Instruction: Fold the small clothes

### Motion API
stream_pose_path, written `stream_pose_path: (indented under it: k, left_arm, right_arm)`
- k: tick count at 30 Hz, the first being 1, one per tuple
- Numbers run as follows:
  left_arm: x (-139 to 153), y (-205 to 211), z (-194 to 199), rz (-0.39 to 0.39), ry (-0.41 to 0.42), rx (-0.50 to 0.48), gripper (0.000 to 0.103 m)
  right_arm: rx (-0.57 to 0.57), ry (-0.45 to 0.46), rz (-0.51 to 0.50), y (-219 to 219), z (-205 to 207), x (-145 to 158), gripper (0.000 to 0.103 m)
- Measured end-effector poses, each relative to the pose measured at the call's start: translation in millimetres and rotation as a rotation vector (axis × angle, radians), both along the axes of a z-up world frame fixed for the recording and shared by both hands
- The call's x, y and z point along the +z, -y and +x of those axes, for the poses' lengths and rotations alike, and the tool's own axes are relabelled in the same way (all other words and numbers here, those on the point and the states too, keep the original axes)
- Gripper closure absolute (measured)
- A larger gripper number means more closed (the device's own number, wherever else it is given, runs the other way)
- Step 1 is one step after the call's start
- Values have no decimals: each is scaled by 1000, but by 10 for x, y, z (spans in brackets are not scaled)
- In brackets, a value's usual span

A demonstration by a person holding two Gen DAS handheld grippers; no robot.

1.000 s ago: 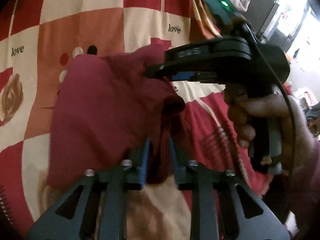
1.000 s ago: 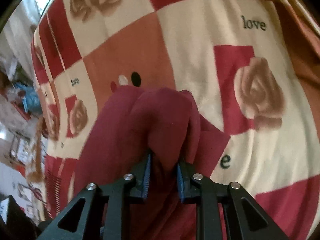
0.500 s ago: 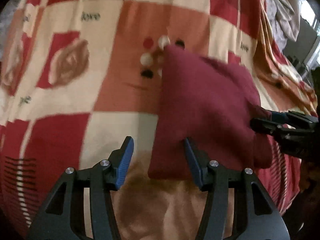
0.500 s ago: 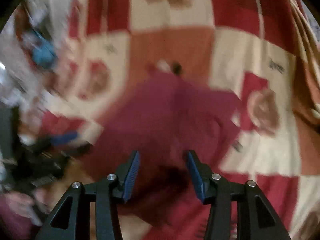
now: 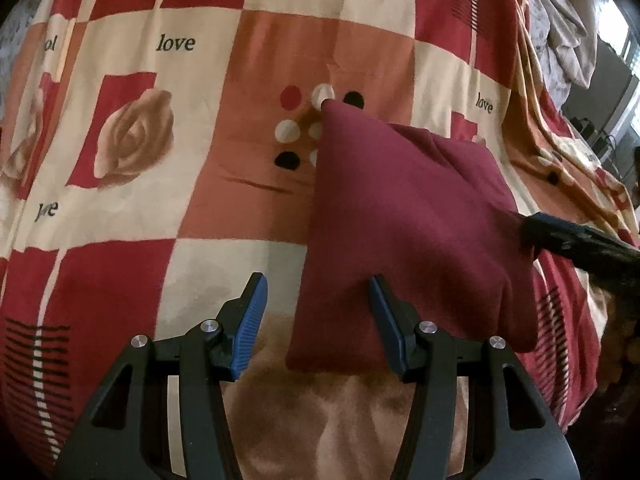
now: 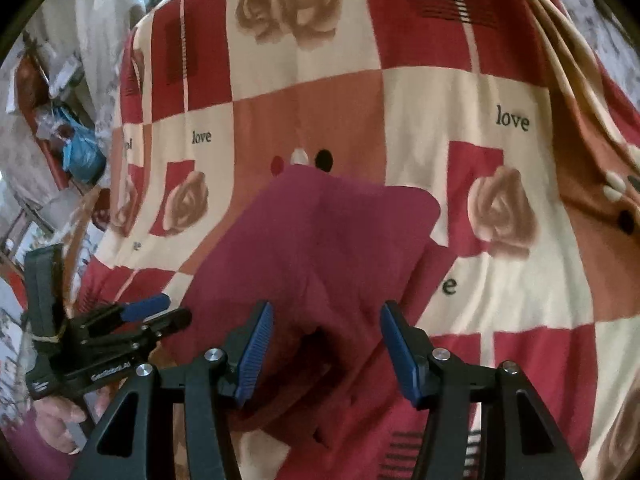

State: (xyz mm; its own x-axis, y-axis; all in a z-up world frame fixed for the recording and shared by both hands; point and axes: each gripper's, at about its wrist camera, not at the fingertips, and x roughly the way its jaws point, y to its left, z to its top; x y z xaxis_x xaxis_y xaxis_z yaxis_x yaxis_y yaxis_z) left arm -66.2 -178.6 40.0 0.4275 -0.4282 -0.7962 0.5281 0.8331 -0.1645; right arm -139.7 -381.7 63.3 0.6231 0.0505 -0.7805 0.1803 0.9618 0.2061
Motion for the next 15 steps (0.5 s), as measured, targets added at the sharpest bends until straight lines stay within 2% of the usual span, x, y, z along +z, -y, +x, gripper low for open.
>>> stream_pose_path:
  k: [2,4,8,12,15]
  left_arm:
    - [-4,20,-17,7,13,-7,50]
    - [-10,36,-25,15,22,-12,50]
    - [-23,36,-12,11,21,-14,50]
    - [-33,28,20,11,22,0,38]
    - [-37,5,135,-19,-34,-12,38]
  right_arm:
    - [-25,-52,-47,34,50,-136,49]
    - [-44,-71,-23,115,47,-266,47]
    - [-63,-43,29,193,-35,-288,43]
    - [-64,-27,79,248,-66,-268,35]
    - [-72,12,163,342,-138,-262,28]
